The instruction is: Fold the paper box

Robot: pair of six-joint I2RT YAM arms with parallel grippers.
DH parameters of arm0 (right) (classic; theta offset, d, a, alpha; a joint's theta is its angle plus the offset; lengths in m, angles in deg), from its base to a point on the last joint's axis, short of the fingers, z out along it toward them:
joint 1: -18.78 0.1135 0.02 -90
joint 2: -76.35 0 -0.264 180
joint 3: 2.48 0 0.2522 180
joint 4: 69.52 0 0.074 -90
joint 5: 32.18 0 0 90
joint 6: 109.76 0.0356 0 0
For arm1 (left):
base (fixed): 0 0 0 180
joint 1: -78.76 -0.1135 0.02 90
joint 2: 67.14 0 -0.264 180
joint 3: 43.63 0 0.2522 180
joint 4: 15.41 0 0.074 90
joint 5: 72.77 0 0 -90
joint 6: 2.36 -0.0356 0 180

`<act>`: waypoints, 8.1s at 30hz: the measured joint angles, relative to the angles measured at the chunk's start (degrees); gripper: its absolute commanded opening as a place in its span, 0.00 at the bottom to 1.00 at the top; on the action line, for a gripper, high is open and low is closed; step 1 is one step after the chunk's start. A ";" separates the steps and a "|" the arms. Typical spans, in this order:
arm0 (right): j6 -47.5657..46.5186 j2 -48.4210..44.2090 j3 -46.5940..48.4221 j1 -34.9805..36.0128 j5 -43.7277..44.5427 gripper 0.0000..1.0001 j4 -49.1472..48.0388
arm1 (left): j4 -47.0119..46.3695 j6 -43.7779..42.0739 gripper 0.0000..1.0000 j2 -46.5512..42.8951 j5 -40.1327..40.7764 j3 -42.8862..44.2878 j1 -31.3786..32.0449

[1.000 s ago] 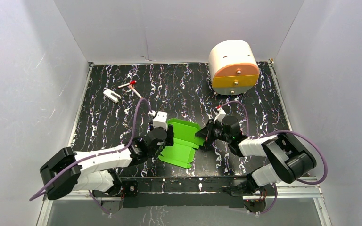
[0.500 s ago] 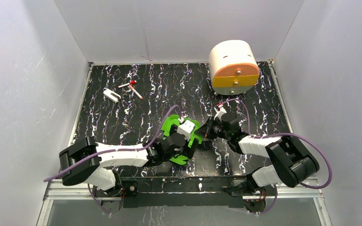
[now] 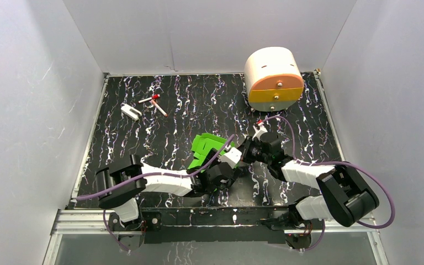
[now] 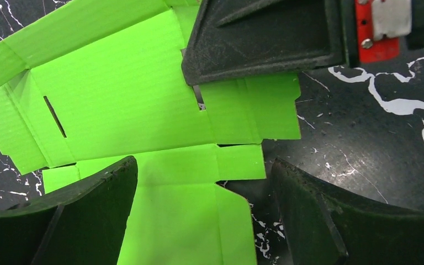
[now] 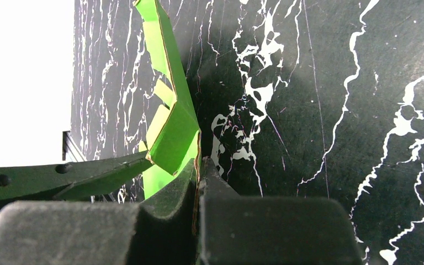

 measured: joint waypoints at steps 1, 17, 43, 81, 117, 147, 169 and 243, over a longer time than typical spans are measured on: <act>0.09 -0.15 0.00 0.00 0.07 0.06 0.17 | 0.02 -0.20 0.88 0.61 0.61 0.33 0.22; -0.50 -0.31 0.00 0.04 0.48 0.07 0.92 | 0.26 0.35 0.59 -1.66 7.65 0.07 1.29; -6.88 0.48 0.46 0.11 0.28 0.08 1.46 | -1.97 11.30 0.75 -13.38 -17.03 -8.94 -13.35; -20.33 2.62 3.72 0.11 -5.25 0.10 3.39 | -12.83 8.90 0.50 -11.82 -53.29 -15.89 -50.38; -21.59 6.23 3.61 3.08 3.91 0.09 0.28 | -1.97 9.03 0.05 -20.72 -19.89 -14.40 -26.45; -49.83 -1.38 25.73 3.76 1.99 0.93 33.35 | -13.03 1.57 0.00 -19.91 -12.81 -20.17 -24.46; -54.82 7.26 34.75 3.80 -4.50 0.74 39.87 | -12.68 -0.61 0.00 -21.64 -13.53 -20.41 -24.26; -106.55 11.10 18.49 38.80 47.41 0.00 12.57 | -23.65 16.00 0.40 -33.09 -38.18 -34.21 -50.49</act>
